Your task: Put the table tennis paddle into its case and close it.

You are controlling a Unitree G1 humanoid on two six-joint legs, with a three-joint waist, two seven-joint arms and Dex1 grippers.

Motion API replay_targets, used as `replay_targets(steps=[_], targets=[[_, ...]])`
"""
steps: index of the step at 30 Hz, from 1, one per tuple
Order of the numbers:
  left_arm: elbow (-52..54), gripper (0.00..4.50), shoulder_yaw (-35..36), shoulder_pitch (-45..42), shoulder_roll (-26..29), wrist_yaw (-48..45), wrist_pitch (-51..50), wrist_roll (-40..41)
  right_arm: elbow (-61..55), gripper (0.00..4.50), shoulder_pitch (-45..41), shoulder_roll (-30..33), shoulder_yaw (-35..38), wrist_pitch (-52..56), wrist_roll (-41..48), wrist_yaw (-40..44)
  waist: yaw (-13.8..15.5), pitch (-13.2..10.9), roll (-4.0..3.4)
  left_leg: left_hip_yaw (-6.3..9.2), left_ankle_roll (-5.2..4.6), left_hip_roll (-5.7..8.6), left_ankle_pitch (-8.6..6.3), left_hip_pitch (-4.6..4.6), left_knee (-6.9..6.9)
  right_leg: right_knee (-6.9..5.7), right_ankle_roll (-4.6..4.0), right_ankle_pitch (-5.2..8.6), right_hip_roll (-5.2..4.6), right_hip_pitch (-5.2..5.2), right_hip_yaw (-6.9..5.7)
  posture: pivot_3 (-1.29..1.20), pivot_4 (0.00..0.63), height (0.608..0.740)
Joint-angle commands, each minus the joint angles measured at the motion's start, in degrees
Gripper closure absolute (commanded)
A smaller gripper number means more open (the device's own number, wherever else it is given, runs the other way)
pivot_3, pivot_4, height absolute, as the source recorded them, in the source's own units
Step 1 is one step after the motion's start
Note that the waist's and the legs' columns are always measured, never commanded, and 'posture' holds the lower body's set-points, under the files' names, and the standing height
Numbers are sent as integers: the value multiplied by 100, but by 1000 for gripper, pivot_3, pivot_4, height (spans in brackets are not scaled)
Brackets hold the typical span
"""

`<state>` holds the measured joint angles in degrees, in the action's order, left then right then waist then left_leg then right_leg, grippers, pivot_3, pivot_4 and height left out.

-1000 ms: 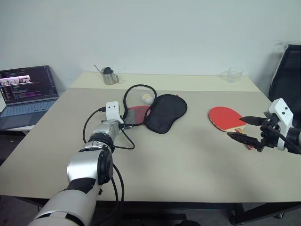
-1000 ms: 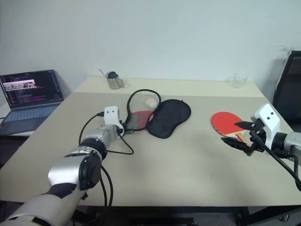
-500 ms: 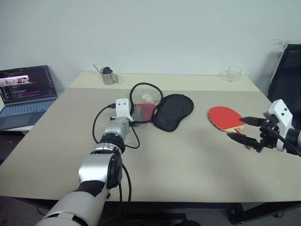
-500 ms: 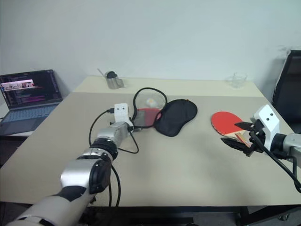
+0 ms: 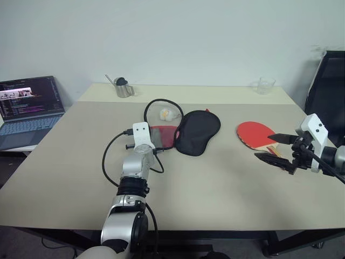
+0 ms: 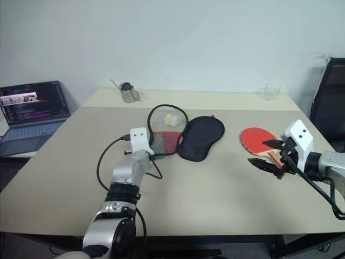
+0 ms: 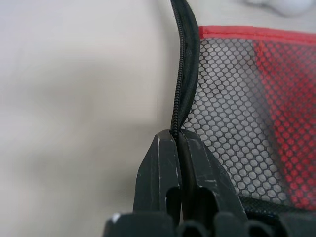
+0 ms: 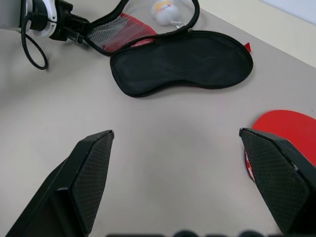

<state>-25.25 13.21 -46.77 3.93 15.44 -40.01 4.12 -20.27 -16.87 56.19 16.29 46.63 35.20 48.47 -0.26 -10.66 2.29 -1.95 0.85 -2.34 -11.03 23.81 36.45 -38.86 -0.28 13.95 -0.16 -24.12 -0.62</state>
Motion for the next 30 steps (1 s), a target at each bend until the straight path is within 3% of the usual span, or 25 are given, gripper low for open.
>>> replay_targets(steps=[1,15,30], targets=[[351,4462,-79,-75,-130,267,-64,-109,-39,0,-175,-31,-34,-126,24,32,6,0,0,1,0,0,0,2,0,2,2,-1,-1,1,0,0,150,740],[83,4462,-238,-378,-941,1135,126,-332,-20,0,-318,-32,-196,-138,13,144,19,-9,15,11,-2,46,-1,13,2,17,12,-5,-17,2,-1,0,150,740],[442,4462,-250,-301,-1242,1514,-385,-349,-67,0,-300,-128,-298,-142,-2,130,16,-11,19,13,-2,49,-1,13,2,19,14,-5,-18,2,-2,0,150,740]])
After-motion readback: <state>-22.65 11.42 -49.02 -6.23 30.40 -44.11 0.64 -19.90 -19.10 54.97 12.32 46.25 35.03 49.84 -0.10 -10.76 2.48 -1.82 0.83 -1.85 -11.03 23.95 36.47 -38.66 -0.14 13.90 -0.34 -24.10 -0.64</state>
